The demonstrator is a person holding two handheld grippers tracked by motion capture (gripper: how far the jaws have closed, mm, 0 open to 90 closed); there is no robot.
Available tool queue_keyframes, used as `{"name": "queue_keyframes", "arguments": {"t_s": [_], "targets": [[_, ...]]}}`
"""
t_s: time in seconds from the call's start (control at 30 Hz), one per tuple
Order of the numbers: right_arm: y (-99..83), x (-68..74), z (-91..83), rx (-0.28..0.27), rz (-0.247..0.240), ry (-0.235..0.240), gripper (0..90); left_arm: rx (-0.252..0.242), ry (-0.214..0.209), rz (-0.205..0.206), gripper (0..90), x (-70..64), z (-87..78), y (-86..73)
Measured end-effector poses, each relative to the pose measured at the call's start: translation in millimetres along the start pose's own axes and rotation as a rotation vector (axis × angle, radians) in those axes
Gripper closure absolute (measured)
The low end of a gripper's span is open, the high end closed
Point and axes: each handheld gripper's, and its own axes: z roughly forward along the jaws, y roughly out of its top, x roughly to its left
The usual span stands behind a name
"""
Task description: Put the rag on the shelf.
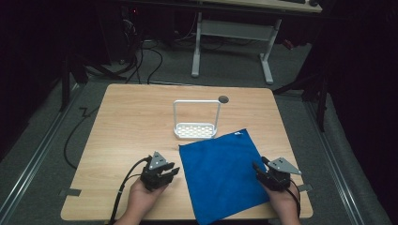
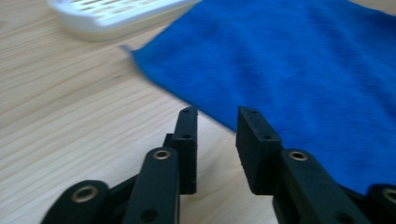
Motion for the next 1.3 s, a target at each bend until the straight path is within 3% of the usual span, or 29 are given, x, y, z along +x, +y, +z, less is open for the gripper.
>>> {"name": "queue_keyframes", "arguments": {"t_s": [0.03, 0.2, 0.33, 0.47, 0.73, 1.17, 1.3], "targets": [[0.2, -1.0, -0.2, 0.003, 0.013, 0.006, 57.2, 0.009, -0.032, 0.012, 74.9, -11.0, 4.7, 2.1], [0.4, -0.8, -0.1, 0.003, 0.011, 0.013, 57.9, 0.066, -0.077, 0.084, 87.0, -36.3, 17.5, 4.1], [0.5, -0.6, 0.5, 0.005, 0.005, 0.018, 58.0, 0.103, -0.087, 0.129, 90.0, -47.9, 25.8, 3.5], [0.1, -0.6, 0.7, 0.009, 0.006, 0.02, 58.0, 0.134, -0.09, 0.147, 90.0, -51.4, 31.6, 1.6], [-0.2, -0.8, 0.3, 0.009, -0.002, 0.017, 57.3, 0.141, -0.108, 0.133, 90.0, -45.3, 29.3, 0.9], [0.9, 1.0, 2.6, 0.007, -0.009, 0.023, 57.2, 0.158, -0.093, 0.044, 90.0, -9.4, -2.5, -16.2], [0.6, 2.5, 4.2, 0.013, -0.01, 0.03, 57.4, 0.159, -0.077, 0.033, 90.0, -2.8, -9.6, -20.1]]}}
